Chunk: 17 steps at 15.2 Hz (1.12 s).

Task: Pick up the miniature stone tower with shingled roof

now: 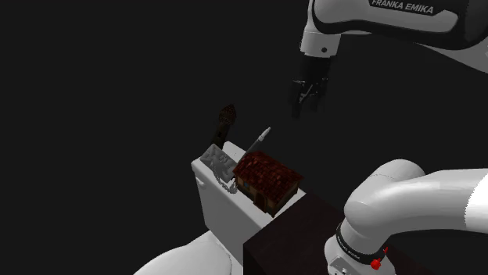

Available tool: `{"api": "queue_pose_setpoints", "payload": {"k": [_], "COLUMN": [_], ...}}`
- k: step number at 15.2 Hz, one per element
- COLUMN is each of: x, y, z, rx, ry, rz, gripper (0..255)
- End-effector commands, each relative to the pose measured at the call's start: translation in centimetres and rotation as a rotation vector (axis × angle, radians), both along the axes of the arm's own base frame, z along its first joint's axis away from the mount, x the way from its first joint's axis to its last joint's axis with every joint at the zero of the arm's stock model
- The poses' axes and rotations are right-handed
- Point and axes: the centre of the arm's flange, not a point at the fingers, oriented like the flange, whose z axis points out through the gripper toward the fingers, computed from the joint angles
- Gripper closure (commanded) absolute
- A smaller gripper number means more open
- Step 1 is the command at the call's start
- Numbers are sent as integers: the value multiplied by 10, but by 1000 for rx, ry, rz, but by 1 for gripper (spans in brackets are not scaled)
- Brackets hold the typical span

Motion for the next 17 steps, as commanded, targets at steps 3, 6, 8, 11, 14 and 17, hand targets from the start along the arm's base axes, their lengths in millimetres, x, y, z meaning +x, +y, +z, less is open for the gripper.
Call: {"api": "queue_pose_setpoints", "payload": {"k": [3, 6, 8, 11, 14, 17], "x": [10, 27, 40, 62, 85, 111], "y": [15, 35, 48, 65, 80, 92], "z": [-16, -41, -56, -80, -103, -125], "rx": [-9, -22, -31, -45, -58, -71], "ry": [-24, -61, -85, -122, -158, -195], "rz": [-59, -148, -208, -296, -385, -474], "gripper": [0, 0, 0, 0, 0, 0]}}
